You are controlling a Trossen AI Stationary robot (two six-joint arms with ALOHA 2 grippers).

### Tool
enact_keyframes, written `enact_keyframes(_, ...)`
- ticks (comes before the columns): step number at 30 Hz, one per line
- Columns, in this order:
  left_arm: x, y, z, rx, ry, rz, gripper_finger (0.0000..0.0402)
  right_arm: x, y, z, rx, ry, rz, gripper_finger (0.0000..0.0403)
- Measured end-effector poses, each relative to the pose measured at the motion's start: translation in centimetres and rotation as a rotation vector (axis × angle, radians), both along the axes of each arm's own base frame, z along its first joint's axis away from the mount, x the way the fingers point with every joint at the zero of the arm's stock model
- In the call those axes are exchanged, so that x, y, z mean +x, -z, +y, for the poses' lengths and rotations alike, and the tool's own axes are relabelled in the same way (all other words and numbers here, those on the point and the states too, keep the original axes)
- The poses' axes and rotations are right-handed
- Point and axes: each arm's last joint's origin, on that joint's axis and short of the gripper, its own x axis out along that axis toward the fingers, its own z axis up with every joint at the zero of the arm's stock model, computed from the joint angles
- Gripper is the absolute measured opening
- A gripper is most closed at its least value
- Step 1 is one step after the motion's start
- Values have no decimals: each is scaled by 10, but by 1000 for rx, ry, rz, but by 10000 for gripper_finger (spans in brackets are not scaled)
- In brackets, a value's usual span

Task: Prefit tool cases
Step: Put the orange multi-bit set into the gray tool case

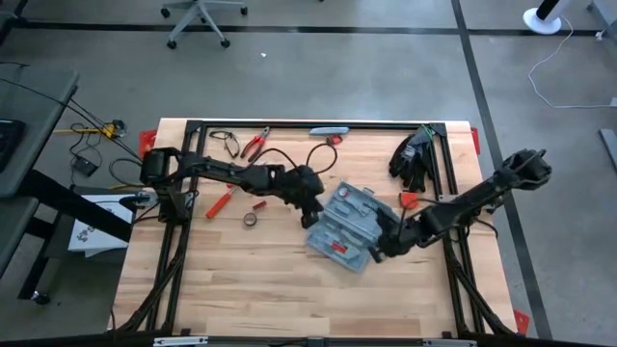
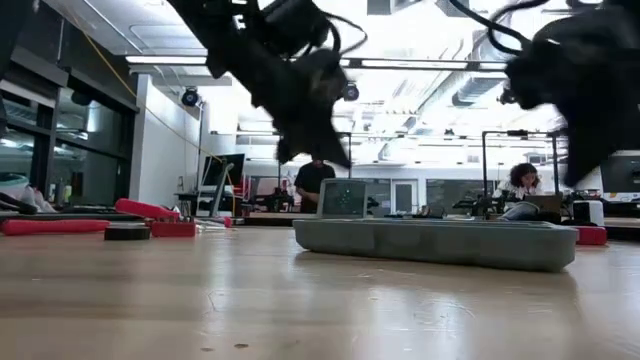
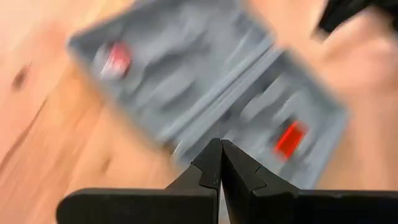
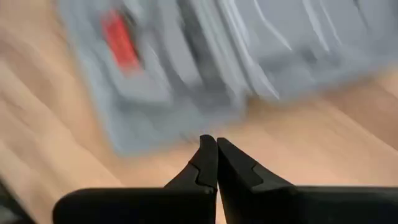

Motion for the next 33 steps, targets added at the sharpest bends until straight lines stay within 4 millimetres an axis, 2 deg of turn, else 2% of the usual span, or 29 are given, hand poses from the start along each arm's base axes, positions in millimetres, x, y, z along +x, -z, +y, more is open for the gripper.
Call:
enact_keyframes(3, -6, 12, -2, 10, -51, 122, 0, -8, 5, 4, 4, -94, 101, 0)
enact_keyframes(7, -7, 36, -10, -38, -122, 217, 0, -4, 14, 5, -24, -229, 136, 0)
enact_keyframes(11, -2, 60, -28, -131, -171, 260, 0, 2, 19, -4, -25, -356, 171, 0)
enact_keyframes(14, 3, 69, -46, -202, -191, 254, 0, 6, 20, -15, -75, -392, 168, 0)
enact_keyframes(20, 6, 71, -88, -239, -259, 180, 0, 34, 16, -47, -69, -409, -8, 0)
enact_keyframes(24, 3, 69, -105, -267, -311, 167, 0, 46, 15, -70, -59, -372, -86, 0)
enact_keyframes(28, 1, 69, -114, -293, -355, 169, 0, 42, 8, -82, -71, -345, -87, 0)
enact_keyframes(33, -2, 67, -125, -311, -367, 165, 0, 14, -24, -77, -119, -334, -126, 0)
